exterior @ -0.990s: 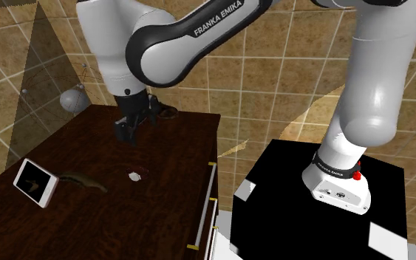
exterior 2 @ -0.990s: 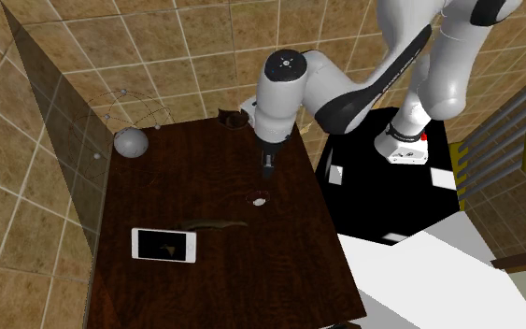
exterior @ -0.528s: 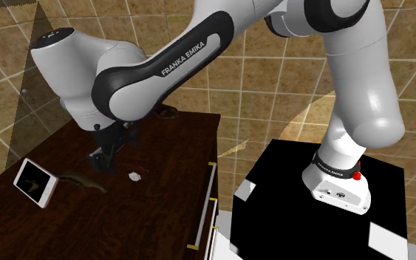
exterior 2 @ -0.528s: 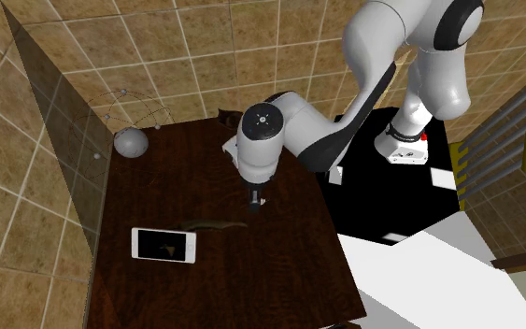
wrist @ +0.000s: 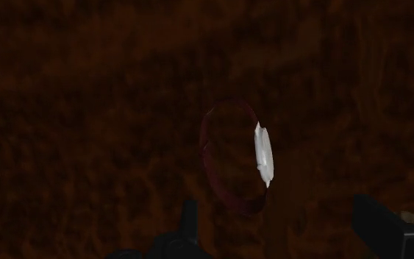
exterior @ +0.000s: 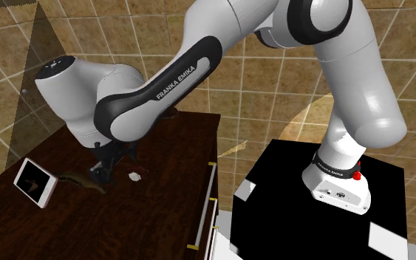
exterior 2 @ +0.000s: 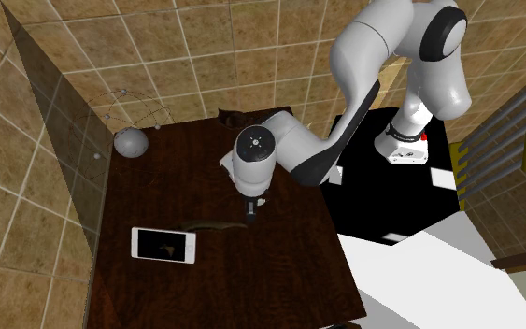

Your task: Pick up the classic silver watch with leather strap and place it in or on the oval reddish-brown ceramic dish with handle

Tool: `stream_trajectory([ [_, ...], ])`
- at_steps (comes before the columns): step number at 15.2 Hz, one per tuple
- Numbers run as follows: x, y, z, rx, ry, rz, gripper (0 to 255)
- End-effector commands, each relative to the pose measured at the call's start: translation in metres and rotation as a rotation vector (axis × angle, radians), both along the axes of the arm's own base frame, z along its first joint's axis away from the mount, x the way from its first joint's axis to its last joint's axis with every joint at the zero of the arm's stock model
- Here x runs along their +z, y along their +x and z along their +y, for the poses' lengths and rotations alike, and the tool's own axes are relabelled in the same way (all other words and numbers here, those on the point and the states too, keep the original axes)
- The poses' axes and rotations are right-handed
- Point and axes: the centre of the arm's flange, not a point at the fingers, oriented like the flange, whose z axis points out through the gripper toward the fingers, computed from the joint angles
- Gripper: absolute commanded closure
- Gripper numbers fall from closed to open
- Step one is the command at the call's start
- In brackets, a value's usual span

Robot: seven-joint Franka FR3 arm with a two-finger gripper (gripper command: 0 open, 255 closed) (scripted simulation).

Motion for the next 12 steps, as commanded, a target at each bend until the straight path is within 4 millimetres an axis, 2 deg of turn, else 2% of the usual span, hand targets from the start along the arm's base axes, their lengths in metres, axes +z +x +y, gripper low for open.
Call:
stream_trajectory([
  [1,-0.0084,0.0013,-0.0005,0.000,0.000,0.000,0],
  [8,-0.0083,0.0013,-0.0005,0.000,0.000,0.000,0],
  [9,-0.0083,0.0013,-0.0005,0.000,0.000,0.000,255],
  [12,-0.0083,0.0013,-0.0005,0.000,0.000,0.000,255],
])
